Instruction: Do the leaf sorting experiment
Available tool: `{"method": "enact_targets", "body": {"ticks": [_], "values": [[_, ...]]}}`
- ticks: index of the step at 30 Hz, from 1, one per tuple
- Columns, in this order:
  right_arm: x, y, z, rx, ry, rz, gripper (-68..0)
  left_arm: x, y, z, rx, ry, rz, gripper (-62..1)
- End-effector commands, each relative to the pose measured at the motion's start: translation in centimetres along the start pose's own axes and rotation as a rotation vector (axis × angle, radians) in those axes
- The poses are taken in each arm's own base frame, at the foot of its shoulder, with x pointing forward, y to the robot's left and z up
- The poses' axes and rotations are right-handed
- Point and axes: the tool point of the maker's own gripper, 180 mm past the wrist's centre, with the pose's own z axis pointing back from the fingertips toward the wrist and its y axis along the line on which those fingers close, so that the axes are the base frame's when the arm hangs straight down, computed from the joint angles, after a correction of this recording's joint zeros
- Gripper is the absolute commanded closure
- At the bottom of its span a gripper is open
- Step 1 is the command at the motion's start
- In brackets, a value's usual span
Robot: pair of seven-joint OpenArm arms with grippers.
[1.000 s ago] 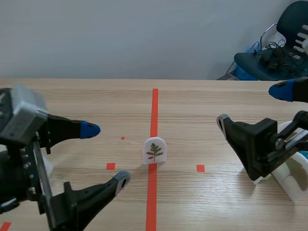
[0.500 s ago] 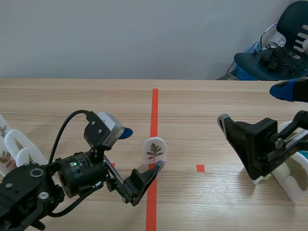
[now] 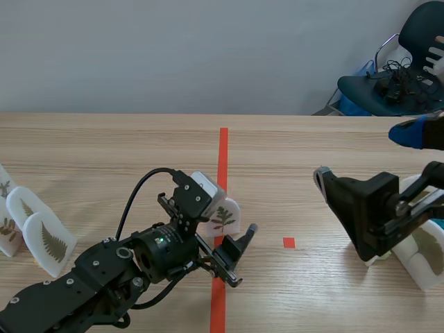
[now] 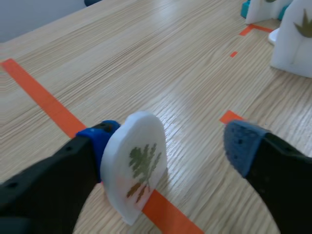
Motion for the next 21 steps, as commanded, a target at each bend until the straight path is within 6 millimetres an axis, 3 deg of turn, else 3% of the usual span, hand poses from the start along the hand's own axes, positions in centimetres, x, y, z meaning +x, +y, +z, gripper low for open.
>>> {"method": "enact_targets", "body": {"ticks": [1,7,9,15,21], "values": [[0.6,-0.4,-0.1,-0.011,-0.025,0.001,-67.9,1.4,1.2,0.1,0.028,-0.042,-0.025,-35.4],[0.6,-0.4,-0.1,-0.011,-0.025,0.002,-67.9,1.0,1.8,0.4,0.046,-0.03,-0.039,-13.8],[0.6,-0.4,-0.1,-0.011,-0.025,0.002,-67.9,0.9,1.7,0.5,0.046,-0.027,-0.039,-9.4],[0.6,-0.4,-0.1,-0.011,-0.024,0.002,-67.9,1.1,1.7,0.7,0.042,-0.026,-0.041,-8.5],[0.6,-0.4,-0.1,-0.011,-0.024,0.002,-67.9,4.3,1.9,3.2,0.074,-0.077,0.046,-8.5]]}}
